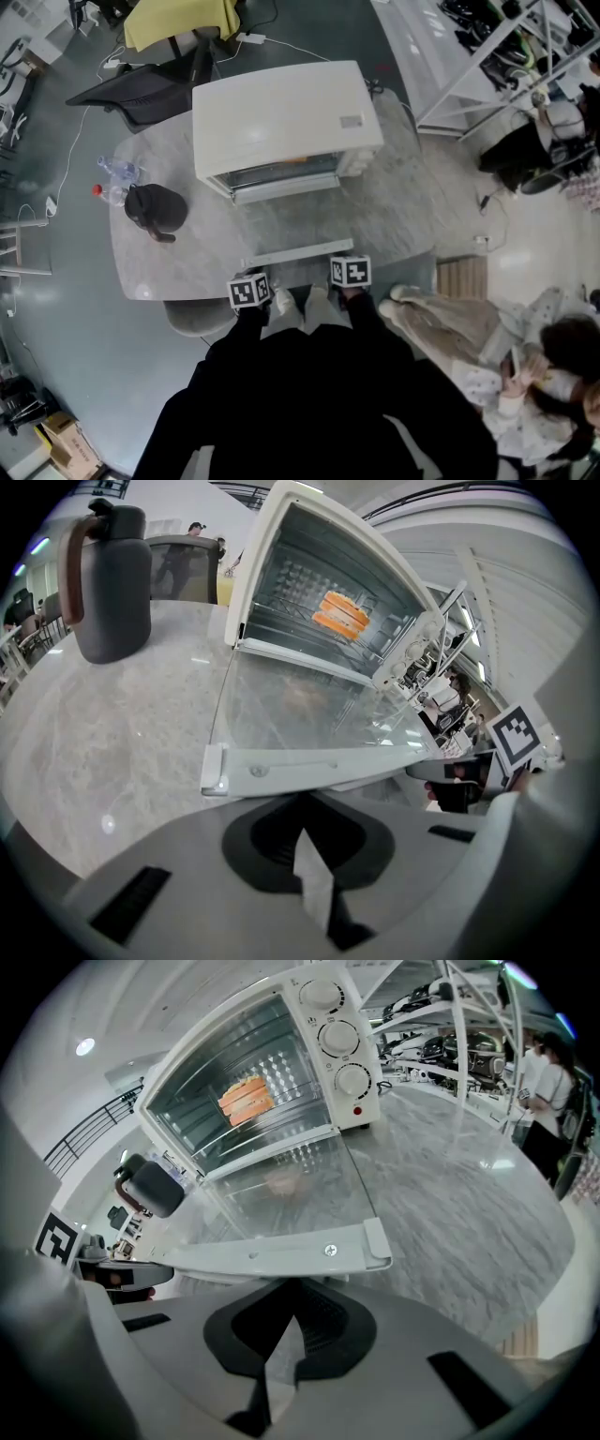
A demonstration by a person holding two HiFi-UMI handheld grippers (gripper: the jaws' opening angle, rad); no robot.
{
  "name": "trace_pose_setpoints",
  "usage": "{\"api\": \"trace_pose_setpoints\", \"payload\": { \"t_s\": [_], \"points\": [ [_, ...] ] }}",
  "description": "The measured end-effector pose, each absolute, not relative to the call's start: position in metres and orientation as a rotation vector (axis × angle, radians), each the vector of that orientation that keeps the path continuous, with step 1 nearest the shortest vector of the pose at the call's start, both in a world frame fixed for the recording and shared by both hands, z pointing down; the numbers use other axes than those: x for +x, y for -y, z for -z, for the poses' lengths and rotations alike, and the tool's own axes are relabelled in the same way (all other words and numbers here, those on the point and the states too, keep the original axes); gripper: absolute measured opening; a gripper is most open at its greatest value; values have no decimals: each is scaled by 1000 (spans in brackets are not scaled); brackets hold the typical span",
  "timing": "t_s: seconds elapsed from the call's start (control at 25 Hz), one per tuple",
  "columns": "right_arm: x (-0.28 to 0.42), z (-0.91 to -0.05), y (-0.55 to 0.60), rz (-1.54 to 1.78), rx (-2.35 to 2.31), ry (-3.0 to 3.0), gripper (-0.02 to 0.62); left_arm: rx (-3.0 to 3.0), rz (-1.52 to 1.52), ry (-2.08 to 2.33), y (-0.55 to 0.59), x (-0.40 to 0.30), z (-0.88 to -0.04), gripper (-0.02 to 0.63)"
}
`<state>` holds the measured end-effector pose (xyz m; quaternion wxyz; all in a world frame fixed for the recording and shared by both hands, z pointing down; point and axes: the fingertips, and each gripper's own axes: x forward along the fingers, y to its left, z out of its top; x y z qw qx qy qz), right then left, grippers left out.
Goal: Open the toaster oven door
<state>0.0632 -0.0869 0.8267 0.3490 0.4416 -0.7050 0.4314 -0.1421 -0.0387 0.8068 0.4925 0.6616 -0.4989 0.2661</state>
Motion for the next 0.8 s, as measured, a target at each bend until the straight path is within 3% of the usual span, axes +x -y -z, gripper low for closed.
{"api": "trace_pose_setpoints", "payload": {
  "t_s": [0.8],
  "points": [
    [58,-762,76,-1001,1231,1986,3,1722,-570,1302,30,-139,-748,3]
  ]
}}
